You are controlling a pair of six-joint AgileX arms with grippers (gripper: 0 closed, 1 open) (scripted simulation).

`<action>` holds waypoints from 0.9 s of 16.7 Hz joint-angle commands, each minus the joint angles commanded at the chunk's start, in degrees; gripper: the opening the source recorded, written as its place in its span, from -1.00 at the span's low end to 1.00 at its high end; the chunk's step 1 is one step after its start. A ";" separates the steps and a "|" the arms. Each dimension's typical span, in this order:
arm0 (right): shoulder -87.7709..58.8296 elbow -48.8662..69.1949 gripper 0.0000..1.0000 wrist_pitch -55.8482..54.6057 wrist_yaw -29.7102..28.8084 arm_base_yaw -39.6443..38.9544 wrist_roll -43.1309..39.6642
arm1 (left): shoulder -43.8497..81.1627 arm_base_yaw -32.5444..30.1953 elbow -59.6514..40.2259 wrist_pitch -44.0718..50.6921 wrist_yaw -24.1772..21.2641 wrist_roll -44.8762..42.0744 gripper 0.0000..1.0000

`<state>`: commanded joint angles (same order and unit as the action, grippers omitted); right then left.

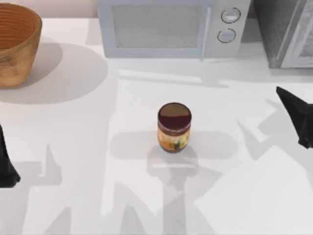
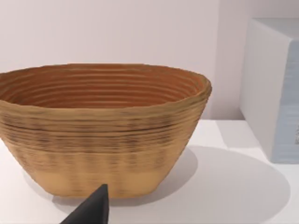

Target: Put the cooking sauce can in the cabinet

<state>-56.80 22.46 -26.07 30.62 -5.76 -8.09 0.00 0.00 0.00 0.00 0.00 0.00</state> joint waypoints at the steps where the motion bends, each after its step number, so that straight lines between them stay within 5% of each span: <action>1: -2.87 1.03 1.00 -1.21 1.50 -0.28 -0.33 | 0.00 0.00 0.00 0.00 0.00 0.00 1.00; 15: -42.11 16.50 1.00 -19.18 22.79 -4.21 -4.88 | 0.00 0.00 0.00 0.00 0.00 0.00 1.00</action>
<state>-98.91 38.96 -45.25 53.41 -9.97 -12.97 0.00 0.00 0.00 0.00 0.00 0.00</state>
